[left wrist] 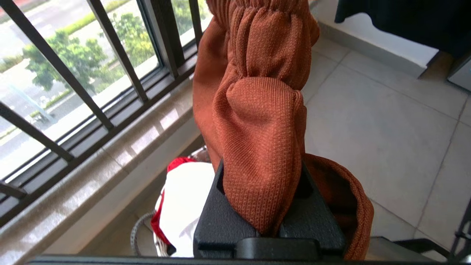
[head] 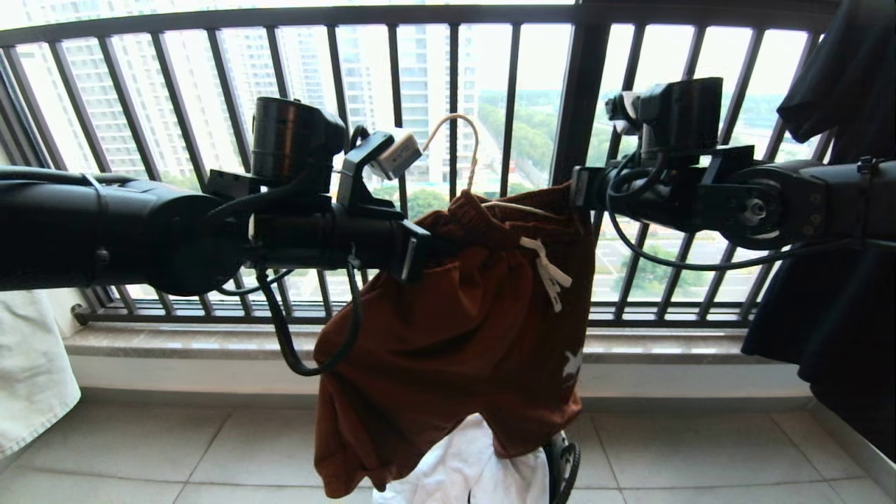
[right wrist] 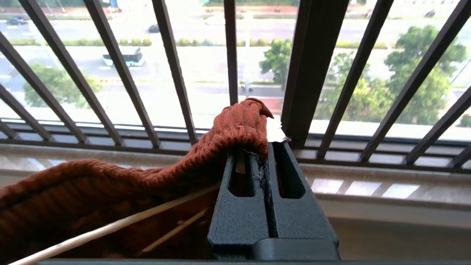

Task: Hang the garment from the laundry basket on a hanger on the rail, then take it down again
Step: Hang the clothes on the clothes rack

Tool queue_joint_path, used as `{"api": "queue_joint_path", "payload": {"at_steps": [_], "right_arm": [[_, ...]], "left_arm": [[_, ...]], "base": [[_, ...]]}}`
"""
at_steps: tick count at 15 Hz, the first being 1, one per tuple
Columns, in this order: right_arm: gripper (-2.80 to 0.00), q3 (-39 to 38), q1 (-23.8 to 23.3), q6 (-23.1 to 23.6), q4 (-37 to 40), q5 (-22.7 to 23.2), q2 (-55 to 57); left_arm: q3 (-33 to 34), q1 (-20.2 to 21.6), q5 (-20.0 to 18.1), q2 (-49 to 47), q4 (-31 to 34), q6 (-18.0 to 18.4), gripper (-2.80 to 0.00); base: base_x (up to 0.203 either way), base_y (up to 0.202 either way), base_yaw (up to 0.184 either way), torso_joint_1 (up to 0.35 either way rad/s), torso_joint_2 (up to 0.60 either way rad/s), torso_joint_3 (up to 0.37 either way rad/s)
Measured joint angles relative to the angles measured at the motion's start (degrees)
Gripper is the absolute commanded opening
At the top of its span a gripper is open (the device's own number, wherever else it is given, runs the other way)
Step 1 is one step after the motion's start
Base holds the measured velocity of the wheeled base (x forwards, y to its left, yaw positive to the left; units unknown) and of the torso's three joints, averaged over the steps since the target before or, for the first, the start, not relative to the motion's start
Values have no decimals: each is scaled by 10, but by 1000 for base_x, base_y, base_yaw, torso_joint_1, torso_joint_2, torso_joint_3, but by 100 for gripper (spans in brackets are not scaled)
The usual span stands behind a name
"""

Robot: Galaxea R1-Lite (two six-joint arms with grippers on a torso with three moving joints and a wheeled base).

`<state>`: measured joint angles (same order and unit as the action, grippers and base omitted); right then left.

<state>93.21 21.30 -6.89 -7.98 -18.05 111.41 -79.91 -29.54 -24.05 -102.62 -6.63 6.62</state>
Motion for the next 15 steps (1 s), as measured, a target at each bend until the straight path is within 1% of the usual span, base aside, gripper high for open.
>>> {"api": "queue_joint_path", "payload": {"at_steps": [2,3,5,7,10,11,15], "right_arm": [[-280,29,24,26,-1,-32,0],[-280,42,36,41,-4,-50,0],[-280,61,61,68,-16,-82,-1],[-280,78,83,99,-33,-108,0],[-280,102,115,143,-55,-138,1],[-280,108,127,152,-57,-147,2],[-280,118,164,177,-60,-163,13]], "left_arm": [[21,0,0,-11,-74,-11,-280],[26,0,0,-18,-99,-14,-280],[27,0,1,-29,-110,-25,-280],[25,0,2,-39,-147,-47,-280],[31,0,17,-65,-258,-90,-280],[31,0,25,-73,-277,-95,-280],[25,0,32,-87,-282,-98,-280]], "base": [[0,0,0,0,0,0],[0,0,0,0,0,0],[0,0,0,0,0,0],[0,0,0,0,0,0],[0,0,0,0,0,0],[0,0,0,0,0,0],[0,0,0,0,0,0]]}}
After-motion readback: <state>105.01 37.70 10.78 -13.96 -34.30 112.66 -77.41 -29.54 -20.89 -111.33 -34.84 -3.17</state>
